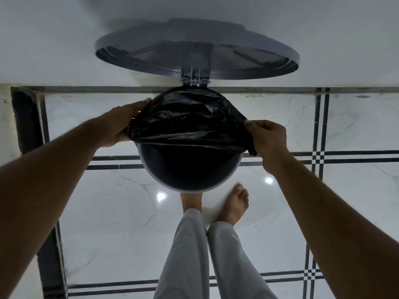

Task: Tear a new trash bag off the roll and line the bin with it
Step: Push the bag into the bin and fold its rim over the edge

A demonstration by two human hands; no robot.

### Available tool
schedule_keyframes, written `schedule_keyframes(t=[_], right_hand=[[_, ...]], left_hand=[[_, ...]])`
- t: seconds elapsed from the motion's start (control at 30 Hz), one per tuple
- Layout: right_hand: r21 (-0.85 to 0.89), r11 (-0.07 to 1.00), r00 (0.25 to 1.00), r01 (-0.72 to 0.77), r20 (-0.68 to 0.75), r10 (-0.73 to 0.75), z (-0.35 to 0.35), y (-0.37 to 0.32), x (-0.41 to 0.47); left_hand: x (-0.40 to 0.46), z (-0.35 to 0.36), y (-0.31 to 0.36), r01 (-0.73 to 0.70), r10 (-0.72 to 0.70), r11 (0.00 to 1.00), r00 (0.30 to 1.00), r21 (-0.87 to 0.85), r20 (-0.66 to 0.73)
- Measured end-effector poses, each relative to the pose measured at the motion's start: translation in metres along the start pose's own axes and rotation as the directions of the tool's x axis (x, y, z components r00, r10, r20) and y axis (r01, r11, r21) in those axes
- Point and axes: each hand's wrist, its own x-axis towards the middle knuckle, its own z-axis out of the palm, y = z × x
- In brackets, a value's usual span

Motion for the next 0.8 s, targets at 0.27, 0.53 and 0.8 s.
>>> schedule_keyframes(t=[0.27, 0.53, 0.8], right_hand=[[-0.355, 0.925, 0.97, 0.134, -0.144, -0.195, -0.005, 0.005, -0.038], [-0.025, 0.959, 0.957, -0.283, 0.059, 0.284, 0.033, -0.021, -0.073], [0.099, 0.883, 0.887, -0.458, 0.116, 0.447, 0.05, -0.006, -0.067]], left_hand=[[-0.025, -0.014, -0.004, -0.124, 0.122, 0.992, 0.992, 0.029, 0.041], [-0.05, 0.021, -0.036, -0.053, 0.269, 0.911, 0.829, 0.41, -0.49], [-0.08, 0.053, -0.047, -0.019, 0.064, 0.996, 0.832, 0.087, -0.551]])
